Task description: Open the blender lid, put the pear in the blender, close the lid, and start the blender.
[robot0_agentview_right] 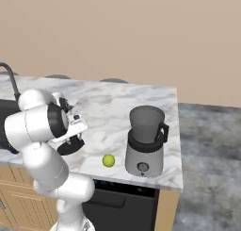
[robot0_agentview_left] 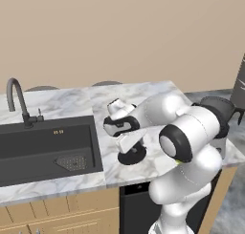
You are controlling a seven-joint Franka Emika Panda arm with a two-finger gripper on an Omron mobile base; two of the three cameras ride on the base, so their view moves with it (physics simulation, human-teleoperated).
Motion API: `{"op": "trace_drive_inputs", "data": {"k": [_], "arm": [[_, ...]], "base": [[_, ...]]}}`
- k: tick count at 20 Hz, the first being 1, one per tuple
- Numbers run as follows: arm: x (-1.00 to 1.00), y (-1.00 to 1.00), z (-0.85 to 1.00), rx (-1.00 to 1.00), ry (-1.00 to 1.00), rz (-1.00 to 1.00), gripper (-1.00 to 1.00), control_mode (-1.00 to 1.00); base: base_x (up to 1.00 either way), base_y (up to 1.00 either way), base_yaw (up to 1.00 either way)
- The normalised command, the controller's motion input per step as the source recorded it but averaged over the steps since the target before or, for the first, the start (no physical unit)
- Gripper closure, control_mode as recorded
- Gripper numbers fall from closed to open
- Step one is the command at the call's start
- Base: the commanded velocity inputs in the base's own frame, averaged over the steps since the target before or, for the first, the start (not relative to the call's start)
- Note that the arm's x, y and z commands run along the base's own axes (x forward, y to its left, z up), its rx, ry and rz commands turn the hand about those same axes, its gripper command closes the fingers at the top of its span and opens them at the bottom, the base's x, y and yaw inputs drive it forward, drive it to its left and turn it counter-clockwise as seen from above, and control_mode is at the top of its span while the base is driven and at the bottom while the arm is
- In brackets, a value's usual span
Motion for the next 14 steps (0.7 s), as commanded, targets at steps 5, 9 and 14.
{"op": "trace_drive_inputs", "data": {"k": [5,9,14], "arm": [[0.18,0.00,-0.58,0.00,0.02,0.00,1.00,-1.00],[0.00,0.00,-0.38,0.00,0.00,0.00,-1.00,-1.00],[-0.14,-0.12,0.00,0.02,-0.04,0.00,-1.00,-1.00]], "base": [[0.00,0.00,0.00],[0.00,0.00,0.00],[0.00,0.00,0.00]]}}
